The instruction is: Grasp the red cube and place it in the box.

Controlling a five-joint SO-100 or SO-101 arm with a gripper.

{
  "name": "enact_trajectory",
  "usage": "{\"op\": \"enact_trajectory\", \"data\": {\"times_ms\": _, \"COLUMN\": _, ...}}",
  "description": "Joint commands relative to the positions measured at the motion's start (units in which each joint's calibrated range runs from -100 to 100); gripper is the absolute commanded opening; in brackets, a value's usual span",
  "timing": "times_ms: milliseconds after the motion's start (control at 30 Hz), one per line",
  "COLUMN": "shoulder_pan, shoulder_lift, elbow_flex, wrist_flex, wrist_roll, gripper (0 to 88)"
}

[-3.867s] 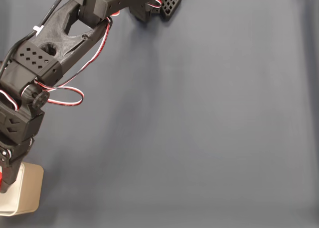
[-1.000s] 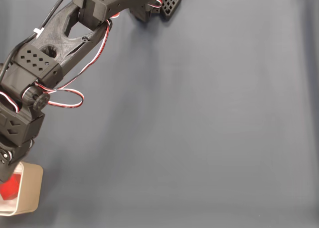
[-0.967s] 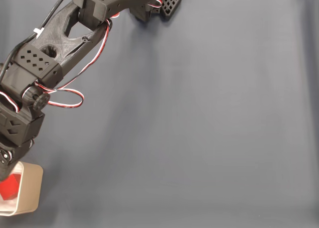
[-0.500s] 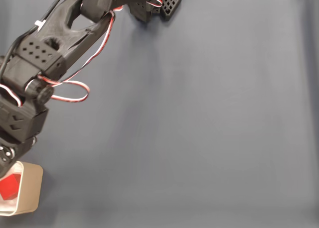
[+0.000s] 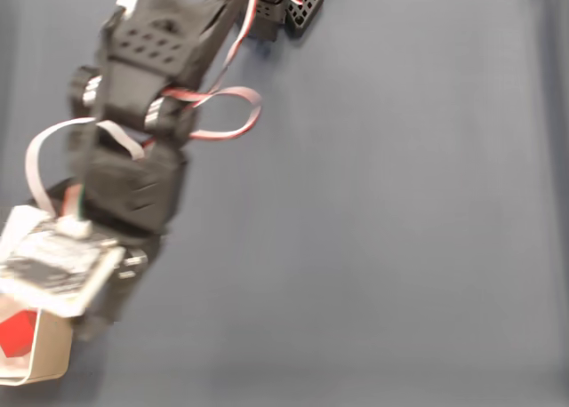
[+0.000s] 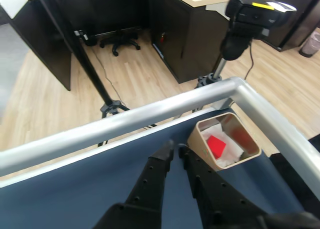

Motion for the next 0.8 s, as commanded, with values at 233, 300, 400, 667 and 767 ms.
{"op": "enact_trajectory", "data": {"times_ms": 233, "shoulder_pan": -10.2, "shoulder_lift": -24.3, "elbow_flex": 21.1, "wrist_flex": -3.6, "wrist_roll": -0.7, "gripper": 0.0}}
{"op": "enact_trajectory", "data": {"times_ms": 300, "shoulder_pan": -11.6, "shoulder_lift": -28.6, "elbow_flex": 26.7, "wrist_flex": -4.9, "wrist_roll": -0.6, "gripper": 0.0}}
{"op": "enact_trajectory", "data": {"times_ms": 400, "shoulder_pan": -13.3, "shoulder_lift": -34.4, "elbow_flex": 34.0, "wrist_flex": -5.6, "wrist_roll": -0.6, "gripper": 0.0}}
{"op": "enact_trajectory", "data": {"times_ms": 667, "shoulder_pan": -15.5, "shoulder_lift": -51.7, "elbow_flex": 56.2, "wrist_flex": -7.8, "wrist_roll": -0.6, "gripper": 0.0}}
{"op": "enact_trajectory", "data": {"times_ms": 767, "shoulder_pan": -16.5, "shoulder_lift": -59.3, "elbow_flex": 65.8, "wrist_flex": -8.5, "wrist_roll": -0.2, "gripper": 0.0}}
